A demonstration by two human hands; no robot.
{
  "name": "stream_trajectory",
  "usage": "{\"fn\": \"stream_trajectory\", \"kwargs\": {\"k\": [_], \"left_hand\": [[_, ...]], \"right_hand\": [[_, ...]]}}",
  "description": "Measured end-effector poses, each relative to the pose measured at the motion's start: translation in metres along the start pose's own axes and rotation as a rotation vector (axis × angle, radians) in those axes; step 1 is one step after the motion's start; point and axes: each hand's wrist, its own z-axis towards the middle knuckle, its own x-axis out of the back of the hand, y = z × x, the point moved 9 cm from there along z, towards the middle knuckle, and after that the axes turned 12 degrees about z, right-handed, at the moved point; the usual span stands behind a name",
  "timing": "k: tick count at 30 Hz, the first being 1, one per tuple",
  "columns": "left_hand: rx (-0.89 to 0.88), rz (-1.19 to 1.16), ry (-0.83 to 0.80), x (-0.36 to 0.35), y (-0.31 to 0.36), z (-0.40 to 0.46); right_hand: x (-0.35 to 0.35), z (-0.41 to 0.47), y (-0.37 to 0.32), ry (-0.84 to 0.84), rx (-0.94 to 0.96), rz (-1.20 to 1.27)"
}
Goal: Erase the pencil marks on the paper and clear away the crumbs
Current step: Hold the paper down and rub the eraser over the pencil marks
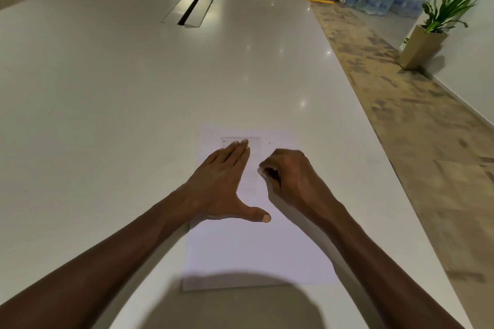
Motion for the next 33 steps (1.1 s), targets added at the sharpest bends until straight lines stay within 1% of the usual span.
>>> {"fn": "stream_trajectory", "kwargs": {"k": [2, 6, 9, 15, 17, 20, 27, 30, 33], "left_hand": [[-0.003, 0.007, 0.008, 0.0, 0.0, 0.001], [-0.007, 0.021, 0.02, 0.002, 0.001, 0.0], [-0.015, 0.015, -0.006, -0.002, 0.0, 0.003], [-0.009, 0.016, 0.0, 0.0, 0.001, 0.0], [-0.005, 0.02, -0.003, 0.0, 0.001, 0.001], [0.0, 0.018, -0.004, 0.0, 0.0, 0.002], [-0.014, 0.05, -0.013, -0.001, 0.0, 0.004], [-0.022, 0.059, -0.009, -0.001, 0.001, 0.003], [-0.017, 0.045, -0.019, -0.001, 0.001, 0.002]], "right_hand": [[-0.002, -0.018, -0.008, -0.011, 0.015, 0.024], [-0.004, -0.042, -0.015, -0.013, -0.022, 0.049], [-0.004, -0.024, -0.007, 0.0, -0.029, 0.062], [0.001, 0.021, 0.02, 0.06, -0.017, 0.026], [0.0, 0.028, 0.022, 0.044, -0.022, 0.013], [0.0, 0.019, 0.018, 0.02, -0.033, 0.007], [-0.009, -0.042, -0.021, -0.059, -0.025, 0.089], [-0.01, -0.037, -0.02, -0.047, -0.052, 0.088], [-0.009, -0.01, -0.008, -0.004, -0.065, 0.086]]}}
